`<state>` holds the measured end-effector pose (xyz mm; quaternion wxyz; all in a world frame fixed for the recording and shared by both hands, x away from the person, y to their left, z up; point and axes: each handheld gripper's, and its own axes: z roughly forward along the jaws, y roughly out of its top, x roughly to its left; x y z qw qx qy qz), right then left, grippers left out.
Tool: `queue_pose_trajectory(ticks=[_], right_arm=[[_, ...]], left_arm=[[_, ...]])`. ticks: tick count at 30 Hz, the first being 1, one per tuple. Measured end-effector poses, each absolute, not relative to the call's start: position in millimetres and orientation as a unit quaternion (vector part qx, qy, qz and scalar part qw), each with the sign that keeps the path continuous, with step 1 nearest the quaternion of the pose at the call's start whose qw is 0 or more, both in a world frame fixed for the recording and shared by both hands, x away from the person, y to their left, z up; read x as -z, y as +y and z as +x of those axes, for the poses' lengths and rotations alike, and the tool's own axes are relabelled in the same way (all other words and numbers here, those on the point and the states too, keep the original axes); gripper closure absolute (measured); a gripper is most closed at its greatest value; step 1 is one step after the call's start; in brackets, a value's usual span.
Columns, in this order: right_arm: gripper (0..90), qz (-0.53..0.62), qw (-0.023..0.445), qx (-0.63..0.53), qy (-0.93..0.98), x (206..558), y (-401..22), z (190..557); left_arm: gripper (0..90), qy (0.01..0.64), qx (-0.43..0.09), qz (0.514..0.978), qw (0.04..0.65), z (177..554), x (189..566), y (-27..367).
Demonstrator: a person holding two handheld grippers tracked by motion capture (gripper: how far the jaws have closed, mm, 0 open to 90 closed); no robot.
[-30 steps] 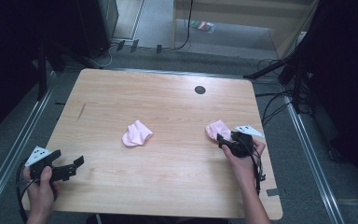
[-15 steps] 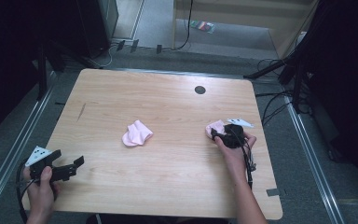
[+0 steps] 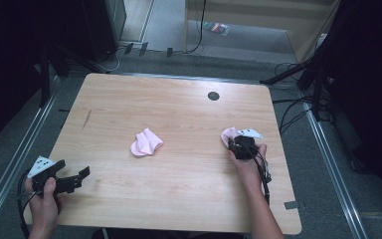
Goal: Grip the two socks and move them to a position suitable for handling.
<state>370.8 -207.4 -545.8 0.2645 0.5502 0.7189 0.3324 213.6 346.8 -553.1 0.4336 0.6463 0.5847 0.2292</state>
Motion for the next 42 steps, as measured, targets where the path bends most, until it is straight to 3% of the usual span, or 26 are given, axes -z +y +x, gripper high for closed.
queue_pose_trajectory(ticks=[5, 24, 42], right_arm=[[82.7, 0.552, 0.266, -0.331, 0.718, 543, -211, 371], [83.0, 0.502, 0.265, -0.438, 0.697, 471, -195, 301], [82.8, 0.491, 0.22, -0.451, 0.712, 472, -156, 249]], left_arm=[[0.0, 0.586, -0.227, 0.644, 0.436, 213, 553, 348], [0.0, 0.581, -0.267, 0.637, 0.431, 207, 537, 342], [0.0, 0.515, -0.255, 0.671, 0.468, 194, 507, 270]])
